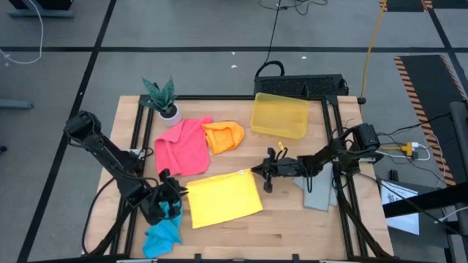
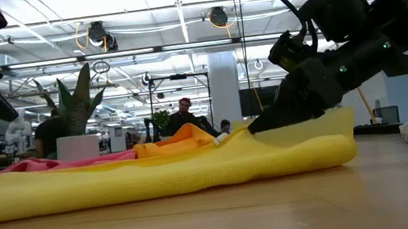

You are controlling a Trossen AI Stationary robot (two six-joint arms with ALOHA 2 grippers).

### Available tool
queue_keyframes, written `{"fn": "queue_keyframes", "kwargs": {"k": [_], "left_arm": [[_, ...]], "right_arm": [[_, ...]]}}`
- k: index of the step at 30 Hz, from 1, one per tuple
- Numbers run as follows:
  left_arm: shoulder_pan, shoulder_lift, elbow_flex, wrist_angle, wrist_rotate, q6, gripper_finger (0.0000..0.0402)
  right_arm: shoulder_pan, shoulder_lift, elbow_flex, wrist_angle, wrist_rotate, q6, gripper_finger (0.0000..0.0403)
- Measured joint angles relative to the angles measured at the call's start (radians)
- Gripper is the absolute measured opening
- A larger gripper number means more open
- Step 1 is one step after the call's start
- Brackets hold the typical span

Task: Fold microfiber towels
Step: Fold the yellow kitchen towel

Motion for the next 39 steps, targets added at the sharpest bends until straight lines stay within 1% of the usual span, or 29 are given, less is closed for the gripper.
{"fn": "queue_keyframes", "kwargs": {"k": [4,9,12,14,15,17,19,21,23,27,31,35,39], "left_arm": [[0.021,0.000,0.000,0.002,0.000,0.001,0.0075],[0.059,0.000,0.000,0.018,-0.003,0.012,0.0078],[0.080,0.000,0.000,0.039,-0.004,0.032,0.0078],[0.090,0.000,0.000,0.060,-0.006,0.051,0.0078],[0.095,0.000,0.000,0.072,-0.006,0.064,0.0078],[0.105,0.008,0.000,0.091,-0.007,0.085,0.0078],[0.113,0.029,0.000,0.096,-0.007,0.100,0.0078],[0.123,0.058,0.000,0.097,0.000,0.098,0.0078],[0.136,0.100,0.000,0.097,0.031,0.090,0.0078],[0.160,0.178,0.000,0.100,0.082,0.051,0.0078],[0.182,0.244,0.000,0.085,0.121,0.007,0.0078],[0.196,0.291,0.004,0.051,0.105,-0.044,0.0079],[0.198,0.315,0.005,0.043,0.087,-0.061,0.0079]], "right_arm": [[-0.007,0.000,0.007,-0.027,0.004,0.001,0.0058],[-0.040,-0.018,0.007,-0.071,0.016,-0.002,0.0120],[-0.054,-0.093,0.007,-0.186,0.106,0.039,0.0137],[-0.054,-0.161,0.007,-0.282,0.171,0.074,0.0140],[-0.051,-0.195,0.007,-0.316,0.184,0.088,0.0139],[-0.032,-0.248,0.007,-0.349,0.171,0.107,0.0135],[-0.006,-0.268,0.007,-0.320,0.092,0.099,0.0125],[0.027,-0.249,0.007,-0.239,0.021,0.087,0.0111],[0.054,-0.205,0.007,-0.170,-0.003,0.077,0.0092],[0.059,-0.068,0.031,-0.091,0.009,0.083,0.0045],[0.017,0.045,0.072,-0.072,0.091,0.120,0.0006],[-0.034,0.093,0.084,-0.081,0.104,0.164,0.0008],[-0.053,0.078,0.085,-0.157,0.104,0.157,0.0002]]}}
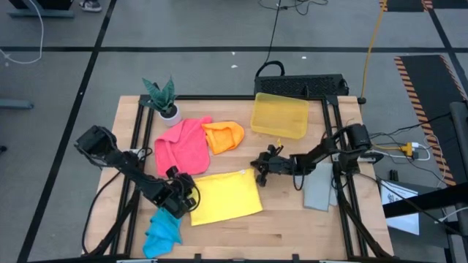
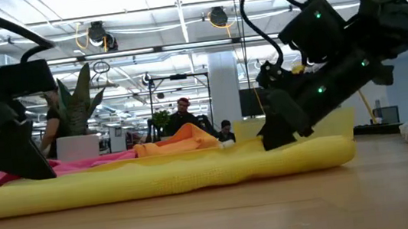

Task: Fold microfiber towels
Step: Fold the yellow kitchen towel

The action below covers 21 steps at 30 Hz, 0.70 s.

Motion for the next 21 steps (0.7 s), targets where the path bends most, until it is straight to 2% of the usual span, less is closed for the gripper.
{"fn": "queue_keyframes", "kwargs": {"k": [3,8,10,15,21], "left_arm": [[0.000,-0.010,-0.001,0.003,-0.004,-0.001,0.0079],[-0.001,-0.080,0.009,-0.014,0.037,0.030,0.0079],[-0.002,-0.118,0.024,0.001,0.033,0.051,0.0079],[-0.001,-0.146,0.029,0.055,-0.010,0.120,0.0079],[0.001,-0.106,0.012,0.081,-0.020,0.123,0.0078]], "right_arm": [[0.013,-0.049,-0.002,-0.042,0.022,-0.044,0.0001],[0.096,-0.202,-0.002,-0.095,0.182,-0.131,0.0001],[0.144,-0.258,-0.002,-0.078,0.203,-0.177,0.0001],[0.243,-0.276,-0.002,0.019,0.089,-0.196,0.0001],[0.288,-0.112,-0.001,0.140,-0.062,-0.094,0.0000]]}}
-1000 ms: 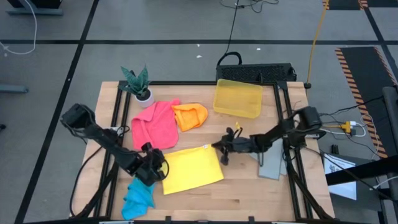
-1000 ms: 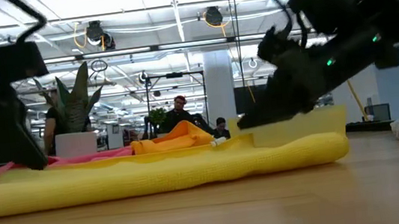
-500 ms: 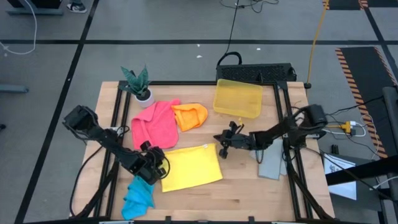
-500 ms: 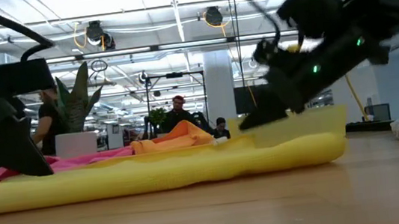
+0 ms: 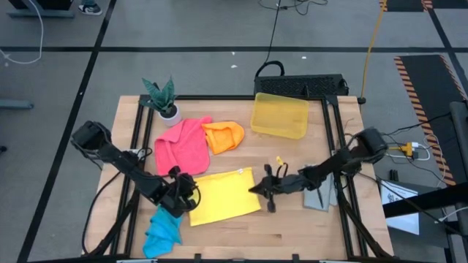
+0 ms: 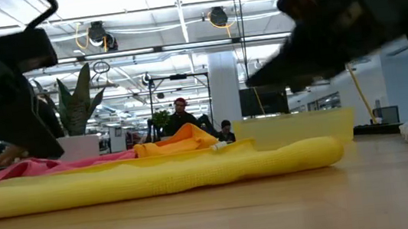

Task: Fold microfiber towels
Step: Fold the yellow kitchen towel

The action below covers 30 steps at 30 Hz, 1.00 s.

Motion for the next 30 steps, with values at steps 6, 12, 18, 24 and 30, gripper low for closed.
{"fn": "queue_keyframes", "kwargs": {"k": [6,12,18,24,30], "left_arm": [[0.001,0.077,-0.016,0.011,0.024,-0.063,0.0078],[-0.022,0.145,-0.013,0.138,0.033,-0.094,0.0078],[-0.048,0.225,-0.017,0.565,0.060,0.127,0.0078],[-0.041,0.243,-0.016,0.772,0.077,0.307,0.0078],[0.019,0.243,-0.016,0.719,0.066,0.317,0.0078]], "right_arm": [[-0.006,0.161,0.077,-0.034,-0.073,0.055,0.0000],[-0.065,0.082,0.098,-0.361,-0.061,0.097,0.0000],[-0.112,-0.084,0.094,-0.660,0.314,0.100,0.0000],[-0.070,-0.148,0.096,-0.547,0.218,0.058,0.0000],[0.012,-0.007,0.096,-0.285,0.030,0.078,0.0000]]}}
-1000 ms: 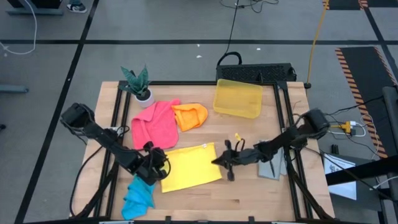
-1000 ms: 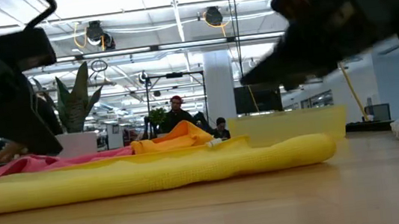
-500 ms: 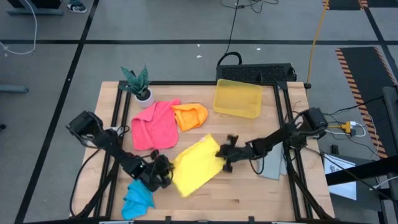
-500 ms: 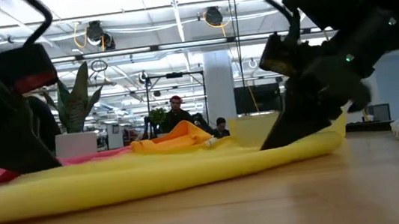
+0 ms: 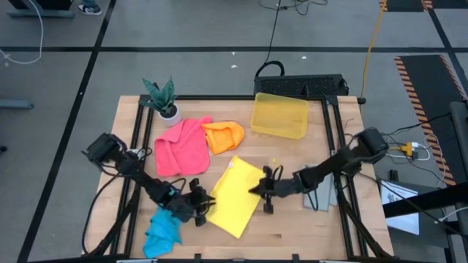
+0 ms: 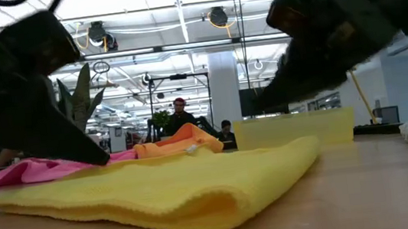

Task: Fold microfiber towels
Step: Fold the yellow kitchen towel

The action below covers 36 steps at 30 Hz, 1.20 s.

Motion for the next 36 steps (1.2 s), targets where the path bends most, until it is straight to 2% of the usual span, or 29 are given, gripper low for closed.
{"fn": "queue_keyframes", "kwargs": {"k": [3,6,10,14,16,21,24,28,36], "left_arm": [[0.038,0.000,0.000,-0.083,0.017,-0.029,0.0078],[0.065,-0.003,0.002,-0.152,0.020,-0.075,0.0078],[0.072,-0.005,0.004,-0.186,0.028,-0.123,0.0078],[0.051,-0.001,0.001,-0.105,0.030,-0.123,0.0078],[0.036,0.000,-0.001,-0.050,0.032,-0.124,0.0078],[0.000,0.000,0.000,0.062,0.019,-0.063,0.0078],[-0.019,0.000,0.015,0.076,-0.009,0.023,0.0078],[-0.033,0.006,0.065,0.080,-0.002,0.220,0.0078],[-0.033,0.159,0.242,0.043,0.152,0.681,0.0079]], "right_arm": [[0.015,0.090,0.000,0.088,-0.011,0.040,0.0000],[-0.002,0.150,0.000,0.075,0.004,0.092,0.0000],[-0.055,0.156,0.002,0.016,0.005,0.094,0.0000],[-0.121,0.081,0.001,-0.117,0.009,-0.024,0.0000],[-0.150,0.027,-0.002,-0.180,0.046,-0.088,0.0000],[-0.151,-0.102,-0.001,-0.195,0.058,-0.193,0.0000],[-0.079,-0.127,-0.001,-0.196,0.055,-0.215,0.0000],[0.046,-0.111,0.000,-0.157,0.054,-0.222,0.0000],[0.215,-0.049,-0.001,-0.004,0.058,-0.214,0.0000]]}}
